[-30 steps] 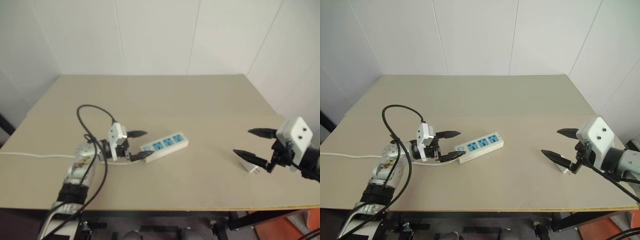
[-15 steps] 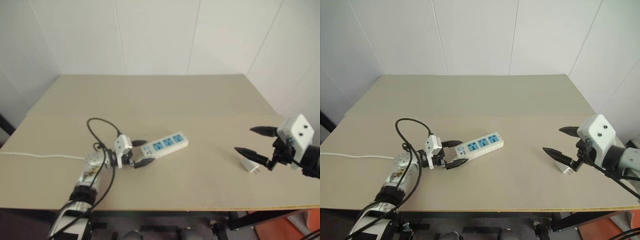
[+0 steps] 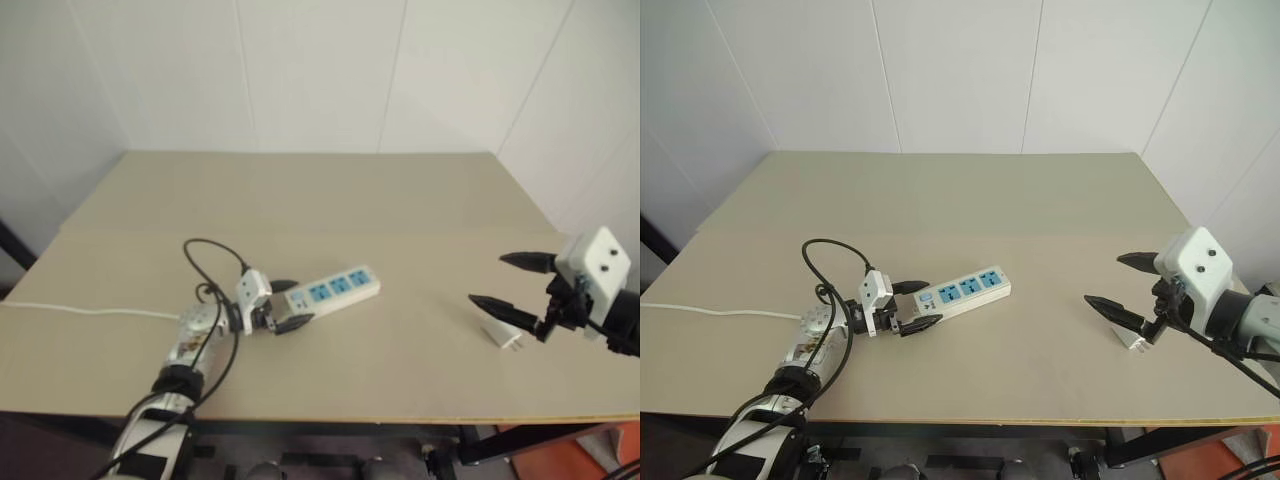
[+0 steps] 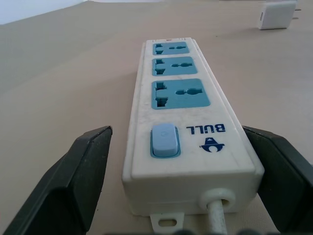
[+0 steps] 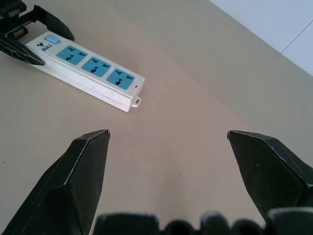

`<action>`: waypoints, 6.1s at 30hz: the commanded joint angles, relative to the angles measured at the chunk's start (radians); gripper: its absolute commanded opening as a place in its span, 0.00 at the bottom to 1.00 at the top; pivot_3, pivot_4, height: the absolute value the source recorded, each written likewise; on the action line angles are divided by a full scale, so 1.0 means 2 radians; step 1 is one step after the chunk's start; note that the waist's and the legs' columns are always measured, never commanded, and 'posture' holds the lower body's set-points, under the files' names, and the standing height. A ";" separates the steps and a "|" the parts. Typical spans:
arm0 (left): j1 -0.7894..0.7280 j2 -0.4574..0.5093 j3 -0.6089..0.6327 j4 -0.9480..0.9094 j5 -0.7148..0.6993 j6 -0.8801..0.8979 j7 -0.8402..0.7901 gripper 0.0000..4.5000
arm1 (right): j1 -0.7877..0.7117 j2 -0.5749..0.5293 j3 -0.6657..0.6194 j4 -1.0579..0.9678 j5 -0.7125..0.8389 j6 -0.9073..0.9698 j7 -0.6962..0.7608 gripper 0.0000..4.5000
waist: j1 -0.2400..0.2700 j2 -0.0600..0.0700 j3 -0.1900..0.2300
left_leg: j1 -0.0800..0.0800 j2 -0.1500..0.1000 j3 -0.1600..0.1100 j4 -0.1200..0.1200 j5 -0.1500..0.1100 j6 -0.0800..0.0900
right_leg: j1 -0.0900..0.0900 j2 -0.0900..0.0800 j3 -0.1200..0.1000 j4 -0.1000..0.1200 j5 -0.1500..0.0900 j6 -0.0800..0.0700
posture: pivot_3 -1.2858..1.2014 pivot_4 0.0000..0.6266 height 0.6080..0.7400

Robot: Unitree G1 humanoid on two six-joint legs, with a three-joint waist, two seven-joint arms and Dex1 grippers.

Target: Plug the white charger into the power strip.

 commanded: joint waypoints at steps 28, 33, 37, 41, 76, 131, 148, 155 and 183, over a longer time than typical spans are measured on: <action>-0.005 0.013 -0.055 -0.060 -0.001 0.018 -0.143 0.73 | -0.143 -0.031 0.085 0.073 0.017 0.116 -0.050 1.00 | -0.008 0.001 -0.002 | 0.003 0.000 0.000 -0.001 -0.001 0.002 | 0.002 0.000 0.000 -0.001 -0.001 0.000 | 0.52 0.24 1.00; -0.002 0.015 -0.071 -0.057 0.010 0.001 -0.157 0.73 | -0.272 -0.026 0.156 0.107 0.018 0.284 -0.119 1.00 | -0.006 0.001 -0.002 | 0.000 0.000 0.000 -0.001 -0.001 0.002 | -0.001 0.000 0.000 0.000 -0.001 -0.001 | 0.52 0.24 1.00; 0.002 0.008 -0.074 -0.049 0.015 -0.002 -0.143 0.73 | -0.362 -0.020 0.201 0.143 0.017 0.404 -0.145 1.00 | -0.003 0.001 -0.002 | -0.004 0.000 0.000 0.000 -0.001 0.002 | -0.004 0.000 0.000 0.001 -0.001 -0.001 | 0.52 0.24 1.00; 0.013 0.007 -0.082 -0.052 0.018 -0.003 -0.139 0.73 | -0.438 -0.019 0.261 0.200 0.013 0.494 -0.157 1.00 | -0.003 0.001 -0.002 | -0.006 0.000 0.000 0.000 -0.001 0.002 | -0.007 0.000 0.000 0.002 -0.001 -0.001 | 0.52 0.24 1.00; 0.050 0.006 -0.090 -0.111 0.011 0.036 -0.122 0.73 | -0.492 -0.062 0.572 0.348 -0.105 0.404 0.026 1.00 | -0.002 0.002 -0.003 | -0.006 0.000 0.000 0.000 -0.001 0.002 | -0.008 0.000 0.000 0.001 -0.001 -0.001 | 0.52 0.24 1.00; 0.054 0.031 -0.090 -0.123 0.014 0.048 -0.120 0.73 | -0.396 0.036 0.322 0.314 -0.111 0.192 0.041 0.26 | -0.007 0.002 -0.004 | -0.005 0.000 0.000 0.000 -0.001 0.002 | -0.008 0.000 0.000 0.002 -0.001 -0.001 | 0.52 0.24 1.00; 0.022 0.053 -0.100 -0.083 0.024 0.045 -0.134 0.73 | -0.257 0.246 0.225 0.162 0.018 0.008 0.063 0.26 | -0.016 0.002 -0.004 | -0.004 0.000 0.000 0.000 -0.001 0.002 | -0.007 0.000 0.000 0.002 -0.001 -0.001 | 0.52 0.24 1.00; 0.030 0.053 -0.104 -0.087 0.025 0.045 -0.131 0.73 | -0.244 0.274 0.276 0.197 -0.020 -0.078 0.098 0.26 | -0.019 0.002 -0.004 | -0.002 0.000 -0.001 0.000 -0.001 0.002 | -0.004 0.001 0.000 0.002 -0.001 -0.001 | 0.52 0.24 1.00; 0.047 0.048 -0.102 -0.115 0.009 0.061 -0.129 0.73 | -0.243 0.325 0.357 0.285 -0.103 -0.224 0.115 0.26 | -0.019 0.002 -0.004 | 0.002 0.001 -0.001 -0.001 -0.001 0.002 | 0.000 0.001 0.000 0.001 -0.001 -0.001 | 0.52 0.24 1.00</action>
